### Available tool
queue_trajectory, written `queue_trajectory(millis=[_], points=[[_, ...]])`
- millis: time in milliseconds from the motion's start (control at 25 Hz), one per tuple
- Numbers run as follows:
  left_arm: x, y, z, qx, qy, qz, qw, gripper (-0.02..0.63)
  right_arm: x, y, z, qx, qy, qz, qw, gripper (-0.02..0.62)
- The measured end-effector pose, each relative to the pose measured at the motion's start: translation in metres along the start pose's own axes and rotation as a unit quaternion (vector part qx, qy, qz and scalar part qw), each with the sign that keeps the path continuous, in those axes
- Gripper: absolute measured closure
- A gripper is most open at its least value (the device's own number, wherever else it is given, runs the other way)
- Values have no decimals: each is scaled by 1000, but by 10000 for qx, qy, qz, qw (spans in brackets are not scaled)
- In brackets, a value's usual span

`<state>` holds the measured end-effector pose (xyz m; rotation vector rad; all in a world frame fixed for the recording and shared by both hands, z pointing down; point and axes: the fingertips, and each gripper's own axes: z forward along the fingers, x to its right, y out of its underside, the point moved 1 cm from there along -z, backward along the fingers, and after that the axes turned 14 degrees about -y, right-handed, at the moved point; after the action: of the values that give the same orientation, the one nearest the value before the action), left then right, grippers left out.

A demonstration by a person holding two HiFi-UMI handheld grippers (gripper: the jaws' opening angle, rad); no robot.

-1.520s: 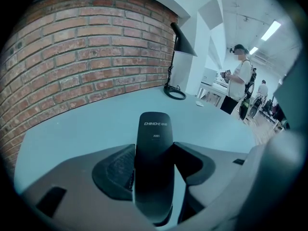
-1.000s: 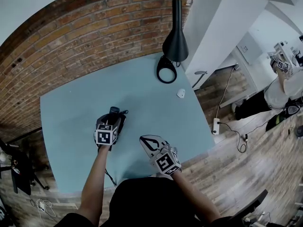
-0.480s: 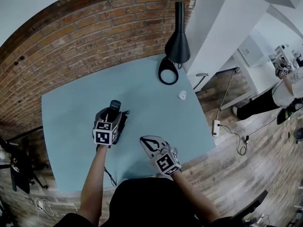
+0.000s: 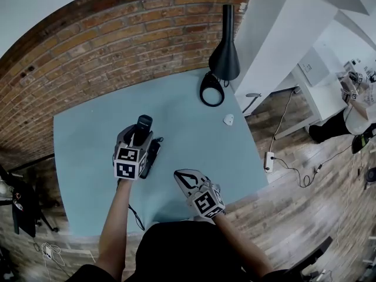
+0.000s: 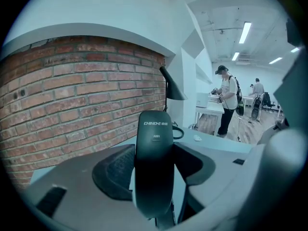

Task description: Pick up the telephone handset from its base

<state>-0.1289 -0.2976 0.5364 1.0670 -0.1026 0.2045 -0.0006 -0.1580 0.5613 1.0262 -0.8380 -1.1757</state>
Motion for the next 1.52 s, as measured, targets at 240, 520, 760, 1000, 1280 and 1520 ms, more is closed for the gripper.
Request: queue_trajectory(millis=[240, 520, 760, 1000, 1280, 1520], points=[[0, -19, -7, 202, -26, 24, 9998, 328, 2, 0, -1, 4, 19, 5, 10000, 580], [-1, -43, -17, 472, -35, 58, 9989, 328, 3, 0, 0, 29, 26, 20, 10000, 580], [-2, -62, -27, 698, -61, 124, 9975, 328, 1, 1, 2, 26, -2, 26, 10000, 580], [-2, -84, -37, 951, -66, 115, 9954, 328, 4, 1, 3, 30, -5, 34, 10000, 580], [-7, -112, -51, 1259, -80, 30, 9920, 328, 3, 0, 6, -2, -51, 12, 10000, 580], [-11, -130, -64, 1476, -142, 31, 9889, 328, 4, 1, 7, -26, -68, 19, 10000, 580]])
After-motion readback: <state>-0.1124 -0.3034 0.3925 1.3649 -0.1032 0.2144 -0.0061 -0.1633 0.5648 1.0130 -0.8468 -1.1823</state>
